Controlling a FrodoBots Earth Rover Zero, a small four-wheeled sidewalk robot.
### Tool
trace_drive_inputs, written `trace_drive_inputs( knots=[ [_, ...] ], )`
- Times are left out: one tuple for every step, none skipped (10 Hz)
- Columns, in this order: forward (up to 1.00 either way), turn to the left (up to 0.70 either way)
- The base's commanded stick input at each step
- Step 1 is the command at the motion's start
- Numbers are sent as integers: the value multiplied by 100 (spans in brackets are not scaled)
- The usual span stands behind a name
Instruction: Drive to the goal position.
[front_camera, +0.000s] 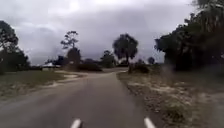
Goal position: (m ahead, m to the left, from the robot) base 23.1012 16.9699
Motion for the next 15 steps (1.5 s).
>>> trace_drive_inputs(
  knots=[
    [84,3],
    [84,3],
    [84,3],
    [84,3],
    [84,3],
    [84,3],
    [84,3],
    [84,3],
    [84,3],
    [84,3],
    [84,3],
    [84,17],
    [84,33],
    [84,23],
    [84,8]
  ],
)
